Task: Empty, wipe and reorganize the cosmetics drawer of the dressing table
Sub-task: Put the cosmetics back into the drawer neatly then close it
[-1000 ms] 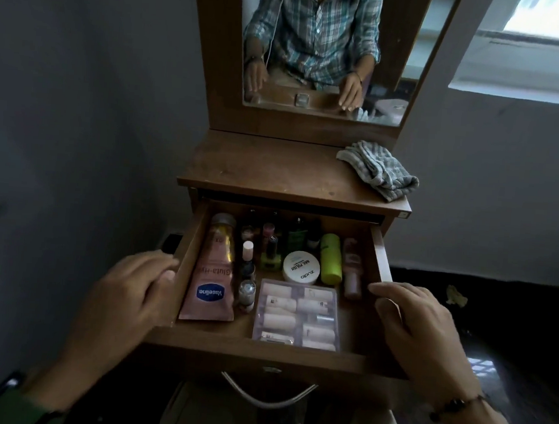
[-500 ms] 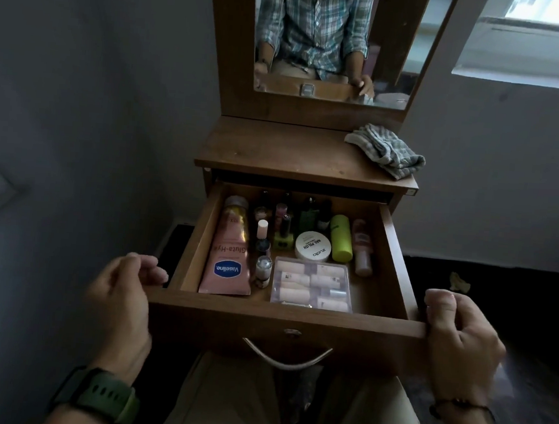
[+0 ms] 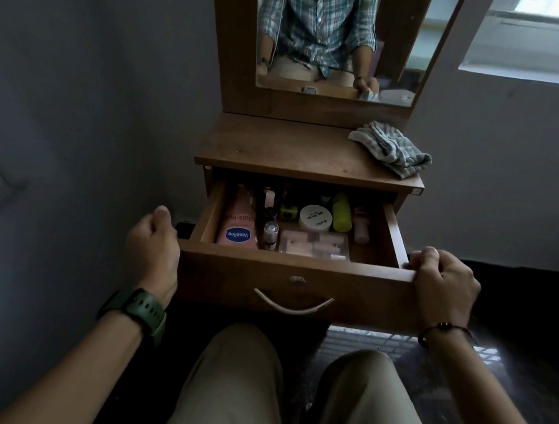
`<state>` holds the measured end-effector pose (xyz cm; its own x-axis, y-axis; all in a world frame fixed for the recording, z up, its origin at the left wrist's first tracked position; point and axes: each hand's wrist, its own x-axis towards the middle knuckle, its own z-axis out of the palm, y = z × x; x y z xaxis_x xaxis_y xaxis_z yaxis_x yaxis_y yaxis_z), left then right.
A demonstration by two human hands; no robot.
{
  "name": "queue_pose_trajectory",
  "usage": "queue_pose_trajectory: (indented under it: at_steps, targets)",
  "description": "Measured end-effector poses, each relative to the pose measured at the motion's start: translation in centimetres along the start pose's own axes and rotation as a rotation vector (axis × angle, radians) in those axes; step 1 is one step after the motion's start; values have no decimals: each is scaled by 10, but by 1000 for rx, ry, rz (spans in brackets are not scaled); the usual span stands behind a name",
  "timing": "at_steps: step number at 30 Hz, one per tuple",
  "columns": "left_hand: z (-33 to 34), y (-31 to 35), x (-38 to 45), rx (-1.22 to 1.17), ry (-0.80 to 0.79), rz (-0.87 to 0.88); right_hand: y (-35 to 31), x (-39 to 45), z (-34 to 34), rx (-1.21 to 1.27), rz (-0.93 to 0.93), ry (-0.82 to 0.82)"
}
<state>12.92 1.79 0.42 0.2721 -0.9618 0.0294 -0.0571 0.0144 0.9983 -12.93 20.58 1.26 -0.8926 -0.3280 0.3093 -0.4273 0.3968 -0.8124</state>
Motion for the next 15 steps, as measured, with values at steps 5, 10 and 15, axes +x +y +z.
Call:
queue_pose_trajectory:
  at_steps: [5,10,15]
  targets:
    - [24,-4,28,79,-14,5,-10,25,13,-27,52,-35]
    - [41,7,41,122,-89,-23,-21,44,23,34,85,-75]
    - [54,16,51,92,-178,-50,-31,60,31,185,213,-146]
